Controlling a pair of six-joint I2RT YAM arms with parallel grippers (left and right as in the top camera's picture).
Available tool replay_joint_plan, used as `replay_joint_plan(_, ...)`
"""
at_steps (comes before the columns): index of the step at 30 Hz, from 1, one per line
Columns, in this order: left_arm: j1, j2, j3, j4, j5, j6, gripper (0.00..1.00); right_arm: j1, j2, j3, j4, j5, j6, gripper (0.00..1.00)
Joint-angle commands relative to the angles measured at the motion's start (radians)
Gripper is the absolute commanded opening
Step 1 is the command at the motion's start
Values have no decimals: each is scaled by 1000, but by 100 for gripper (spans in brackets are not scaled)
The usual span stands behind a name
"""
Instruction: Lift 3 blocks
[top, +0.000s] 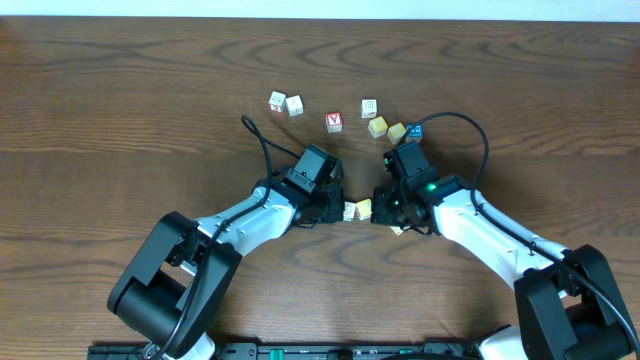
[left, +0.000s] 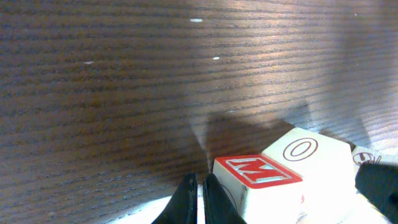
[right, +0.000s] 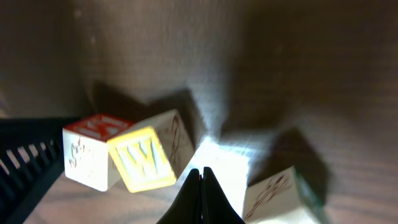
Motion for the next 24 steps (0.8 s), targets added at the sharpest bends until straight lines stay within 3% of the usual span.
replay_joint_plan(1, -1, 8, 8, 2, -3, -32, 7, -10, 6, 18, 20, -2, -60, 1)
replay_joint_plan(24, -55, 8, 7, 21, -53, -117, 7, -5, 93, 18, 78, -10, -59, 1)
